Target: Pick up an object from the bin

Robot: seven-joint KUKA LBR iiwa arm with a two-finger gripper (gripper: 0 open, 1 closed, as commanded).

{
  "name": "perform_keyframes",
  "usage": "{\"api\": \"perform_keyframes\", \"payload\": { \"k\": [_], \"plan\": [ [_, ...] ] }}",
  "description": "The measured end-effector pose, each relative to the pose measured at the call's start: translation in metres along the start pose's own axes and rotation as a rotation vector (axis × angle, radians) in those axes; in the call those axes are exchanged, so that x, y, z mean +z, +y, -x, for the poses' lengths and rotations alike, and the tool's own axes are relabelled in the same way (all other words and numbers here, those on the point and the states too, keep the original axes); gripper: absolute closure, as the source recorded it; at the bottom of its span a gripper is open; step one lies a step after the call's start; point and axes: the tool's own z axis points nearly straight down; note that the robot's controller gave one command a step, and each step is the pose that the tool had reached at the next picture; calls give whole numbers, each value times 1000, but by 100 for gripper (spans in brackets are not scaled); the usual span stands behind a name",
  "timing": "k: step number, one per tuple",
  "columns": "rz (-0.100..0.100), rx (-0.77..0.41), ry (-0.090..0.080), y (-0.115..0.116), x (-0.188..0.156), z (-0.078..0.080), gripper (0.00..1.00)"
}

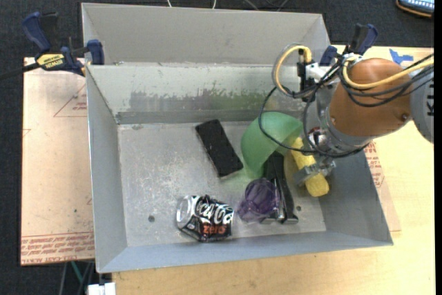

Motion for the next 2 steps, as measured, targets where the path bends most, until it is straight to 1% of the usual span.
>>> {"api": "perform_keyframes", "payload": {
  "k": [1,2],
  "plan": [
    [11,-1,-1,3,-21,1,100],
    [2,3,6,0,-68,-1,100]
  ]
}}
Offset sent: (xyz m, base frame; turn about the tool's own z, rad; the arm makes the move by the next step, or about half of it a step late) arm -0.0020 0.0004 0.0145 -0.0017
